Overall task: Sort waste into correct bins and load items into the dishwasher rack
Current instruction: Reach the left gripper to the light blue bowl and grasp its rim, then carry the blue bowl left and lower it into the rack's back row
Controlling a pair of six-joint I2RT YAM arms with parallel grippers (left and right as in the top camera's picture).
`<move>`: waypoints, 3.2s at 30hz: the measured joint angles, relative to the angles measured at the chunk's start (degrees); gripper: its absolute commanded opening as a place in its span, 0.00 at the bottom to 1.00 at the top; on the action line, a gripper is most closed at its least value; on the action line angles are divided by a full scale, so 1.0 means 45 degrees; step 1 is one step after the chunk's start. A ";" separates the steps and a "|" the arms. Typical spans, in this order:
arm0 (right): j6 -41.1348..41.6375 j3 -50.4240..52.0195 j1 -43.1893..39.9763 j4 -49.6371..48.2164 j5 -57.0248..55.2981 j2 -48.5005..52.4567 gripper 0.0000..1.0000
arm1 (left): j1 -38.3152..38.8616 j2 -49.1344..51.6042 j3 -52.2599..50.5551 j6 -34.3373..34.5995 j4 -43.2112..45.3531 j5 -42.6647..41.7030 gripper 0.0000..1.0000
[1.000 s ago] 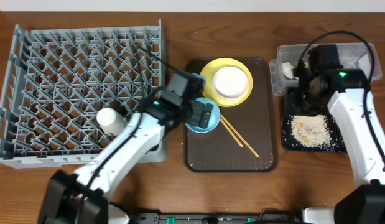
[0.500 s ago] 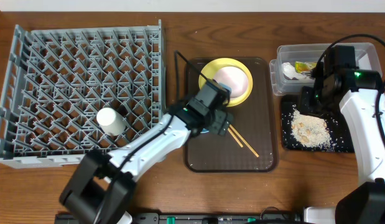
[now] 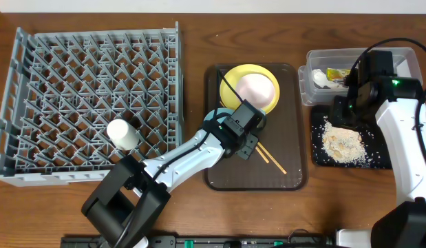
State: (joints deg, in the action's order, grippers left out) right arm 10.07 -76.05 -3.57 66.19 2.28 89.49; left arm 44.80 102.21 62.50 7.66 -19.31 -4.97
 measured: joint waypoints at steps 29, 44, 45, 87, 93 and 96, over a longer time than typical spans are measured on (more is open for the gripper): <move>0.0005 0.0000 0.0000 0.0151 0.0000 0.0000 0.29 | 0.0000 0.0000 -0.0325 0.0000 -0.0257 0.0539 0.06; 0.0005 0.0000 0.0000 0.0238 -0.0005 0.0000 0.28 | 0.0024 -0.0889 -0.0277 -0.0083 -0.1141 0.0661 0.06; 0.0005 0.0000 0.0000 0.0238 -0.0005 0.0000 0.29 | 0.0024 -0.1151 -0.0228 -0.0049 -0.1375 0.0583 0.06; 0.0005 0.0000 0.0000 0.0189 -0.0044 0.0000 0.28 | -1.3746 0.1350 0.3429 0.7315 0.9005 -1.4853 0.06; 0.0005 0.0000 0.0000 0.0189 -0.0044 0.0000 0.28 | -1.4324 0.2671 0.3429 0.8893 0.9360 -1.5582 0.06; 0.0005 0.0000 0.0000 0.0189 -0.0049 0.0000 0.28 | -1.4542 0.3104 0.3429 0.9238 0.9355 -1.5684 0.06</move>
State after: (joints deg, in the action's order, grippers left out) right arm 10.09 -76.05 -3.57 67.05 2.07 89.49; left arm -20.64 116.18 77.93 49.23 22.79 -75.55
